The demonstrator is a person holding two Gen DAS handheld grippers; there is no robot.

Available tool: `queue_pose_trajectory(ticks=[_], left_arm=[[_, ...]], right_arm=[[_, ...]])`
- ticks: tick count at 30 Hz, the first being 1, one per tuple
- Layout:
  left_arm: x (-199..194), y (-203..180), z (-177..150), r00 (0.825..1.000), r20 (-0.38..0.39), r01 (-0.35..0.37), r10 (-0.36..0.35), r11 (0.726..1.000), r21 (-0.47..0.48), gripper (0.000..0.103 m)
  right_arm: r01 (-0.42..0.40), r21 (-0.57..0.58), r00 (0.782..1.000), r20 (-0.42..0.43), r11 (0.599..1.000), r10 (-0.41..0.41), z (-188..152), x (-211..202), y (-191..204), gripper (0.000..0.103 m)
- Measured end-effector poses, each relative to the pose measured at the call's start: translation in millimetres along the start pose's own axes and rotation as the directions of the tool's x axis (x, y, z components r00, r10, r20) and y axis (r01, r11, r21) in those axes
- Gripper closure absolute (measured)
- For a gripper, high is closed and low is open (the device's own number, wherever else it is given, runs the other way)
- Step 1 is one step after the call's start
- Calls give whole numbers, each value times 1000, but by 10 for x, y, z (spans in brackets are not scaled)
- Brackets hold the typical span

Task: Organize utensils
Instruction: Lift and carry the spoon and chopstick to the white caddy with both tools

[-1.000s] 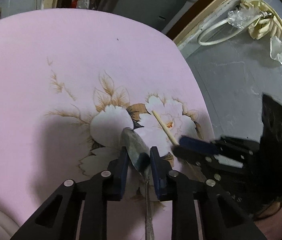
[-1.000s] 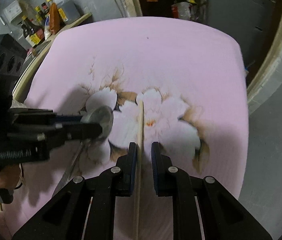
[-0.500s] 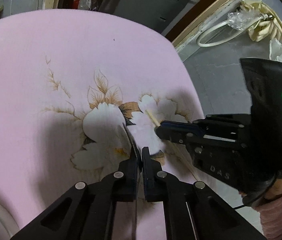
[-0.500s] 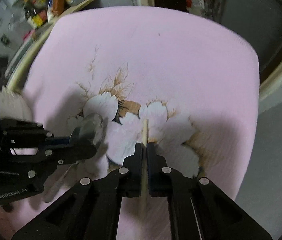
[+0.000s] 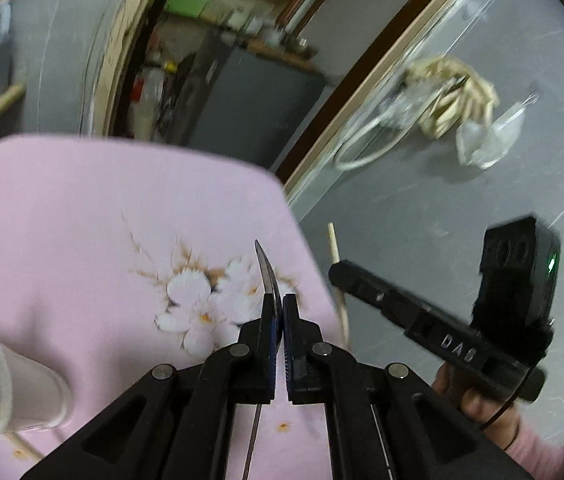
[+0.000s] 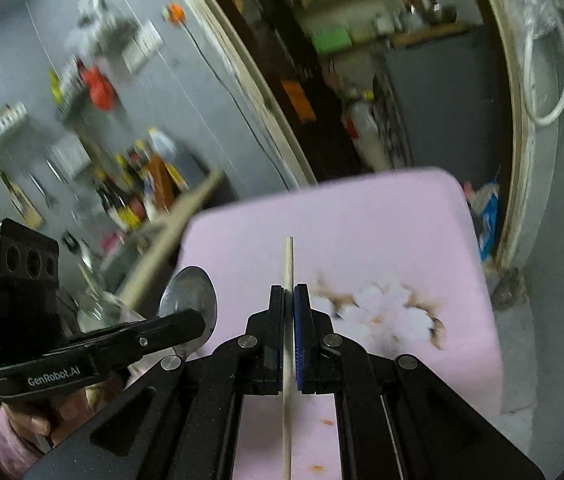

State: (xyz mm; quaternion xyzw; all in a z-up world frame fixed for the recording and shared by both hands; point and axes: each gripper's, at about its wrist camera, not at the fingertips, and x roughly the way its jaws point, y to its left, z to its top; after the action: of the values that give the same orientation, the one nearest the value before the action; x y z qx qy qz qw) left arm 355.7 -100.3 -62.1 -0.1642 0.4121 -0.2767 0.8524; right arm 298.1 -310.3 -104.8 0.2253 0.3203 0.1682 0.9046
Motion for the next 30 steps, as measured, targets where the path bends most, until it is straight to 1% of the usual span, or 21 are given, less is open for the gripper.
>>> queue_pose_trajectory(ticks=[4,7,9,10,12,15,18,20,24,27,28,30], left_arm=[[-510,13,174,994,103,19,-20,1000,11,100],[-882,172,331,983,182,20,-20,1000,1,100],[-1111,313,390,974,228,2,-2,1000,-1,100],[-1202,360,406,968,250,-7,7,1000,-1,100],[-1402,548,464,955,295,-27,28,1000,-8,100],[-1617,804,520,935,351,-55,59,998,-22,100],[-1807,1078,559,909,407,-79,86,996,-32,100],[-1917,1285,562,887,451,-86,96,995,-42,100],[-2003,1582,490,840,533,-95,106,994,-49,100],[-1999,1786,358,800,589,-97,108,994,-51,100],[-1998,1828,332,793,600,-96,109,994,-53,100],[-1990,1936,231,772,627,-87,107,994,-62,100]], right_arm=[[-52,-9,994,98,999,53,176,-12,433,99],[-98,-32,977,187,995,102,290,-54,759,99],[-132,-44,957,254,990,139,350,-76,1010,99],[-144,-48,950,275,988,151,375,-88,1116,99],[-178,-60,922,338,982,188,422,-55,1359,99],[-198,-75,890,404,977,211,437,6,1655,99],[-187,-107,866,452,976,215,383,121,1942,99],[-170,-127,849,484,977,211,325,228,2099,99],[-85,-167,819,550,982,165,105,400,2295,99],[-21,-193,806,578,981,130,-48,496,2382,99],[6,-204,798,591,979,119,-102,532,2406,99],[47,-223,788,607,974,101,-171,588,2442,99]])
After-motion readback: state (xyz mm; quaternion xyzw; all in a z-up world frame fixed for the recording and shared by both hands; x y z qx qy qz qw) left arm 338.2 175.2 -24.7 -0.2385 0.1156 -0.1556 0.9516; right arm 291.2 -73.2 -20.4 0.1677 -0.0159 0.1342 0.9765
